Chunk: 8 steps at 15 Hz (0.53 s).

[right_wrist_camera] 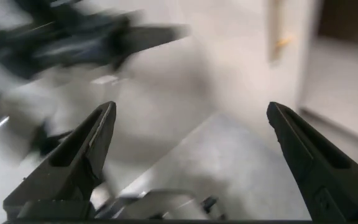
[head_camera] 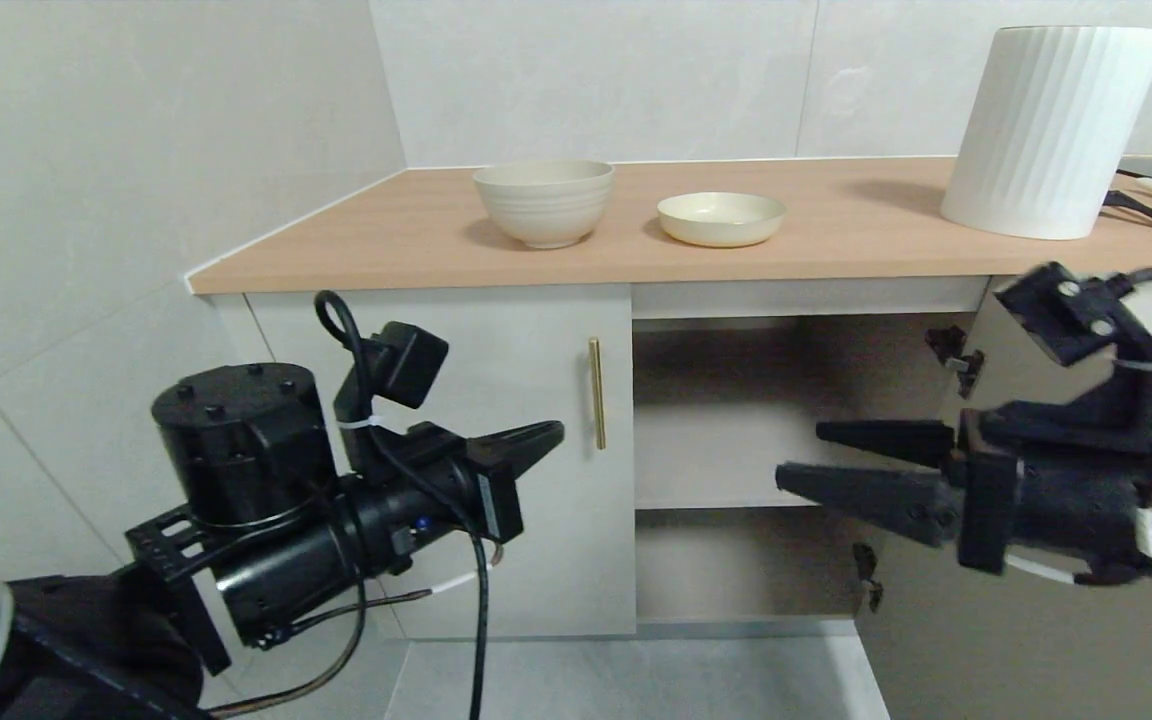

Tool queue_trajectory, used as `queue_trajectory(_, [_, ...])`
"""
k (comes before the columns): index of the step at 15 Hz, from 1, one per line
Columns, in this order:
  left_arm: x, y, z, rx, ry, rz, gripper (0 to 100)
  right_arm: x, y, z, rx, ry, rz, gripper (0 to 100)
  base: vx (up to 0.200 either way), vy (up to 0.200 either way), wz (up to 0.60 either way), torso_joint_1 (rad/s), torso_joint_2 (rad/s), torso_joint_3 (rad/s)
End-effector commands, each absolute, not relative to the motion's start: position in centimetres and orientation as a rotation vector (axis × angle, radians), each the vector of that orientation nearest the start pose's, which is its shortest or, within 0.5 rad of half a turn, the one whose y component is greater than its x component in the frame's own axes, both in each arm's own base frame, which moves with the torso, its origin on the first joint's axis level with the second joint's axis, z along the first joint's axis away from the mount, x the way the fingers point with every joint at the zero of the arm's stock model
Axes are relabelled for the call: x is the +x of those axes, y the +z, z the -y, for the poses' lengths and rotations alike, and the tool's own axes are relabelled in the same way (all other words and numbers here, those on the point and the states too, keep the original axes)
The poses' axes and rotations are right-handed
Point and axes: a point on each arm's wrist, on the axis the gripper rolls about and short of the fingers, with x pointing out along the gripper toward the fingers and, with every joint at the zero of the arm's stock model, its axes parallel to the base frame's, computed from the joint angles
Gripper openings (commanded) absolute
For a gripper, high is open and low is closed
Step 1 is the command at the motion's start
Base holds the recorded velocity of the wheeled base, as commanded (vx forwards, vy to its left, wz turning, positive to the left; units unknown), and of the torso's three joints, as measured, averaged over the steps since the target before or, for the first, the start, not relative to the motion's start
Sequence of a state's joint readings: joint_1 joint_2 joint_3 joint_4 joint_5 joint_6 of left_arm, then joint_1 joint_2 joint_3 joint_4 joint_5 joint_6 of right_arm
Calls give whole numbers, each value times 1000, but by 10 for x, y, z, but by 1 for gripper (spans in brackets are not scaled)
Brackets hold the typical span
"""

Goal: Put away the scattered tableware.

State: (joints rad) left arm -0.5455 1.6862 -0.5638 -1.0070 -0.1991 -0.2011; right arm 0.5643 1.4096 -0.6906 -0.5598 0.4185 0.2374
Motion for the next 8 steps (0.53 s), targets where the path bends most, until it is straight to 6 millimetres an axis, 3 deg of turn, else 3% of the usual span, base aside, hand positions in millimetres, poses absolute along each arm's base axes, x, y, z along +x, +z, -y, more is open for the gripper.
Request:
queue_trajectory(1, [232, 186, 116, -121, -640, -126, 0, 246, 208, -154, 187, 803, -366, 100, 0, 0, 0, 0, 0, 0])
queue_trajectory(5, [211, 205, 100, -108, -610, -235, 0, 251, 202, -157, 162, 745, -390, 100, 0, 0, 0, 0, 0, 0])
queue_trajectory(8, [200, 219, 94, -110, -608, -224, 0, 251, 203, -157, 157, 706, -384, 100, 0, 0, 0, 0, 0, 0])
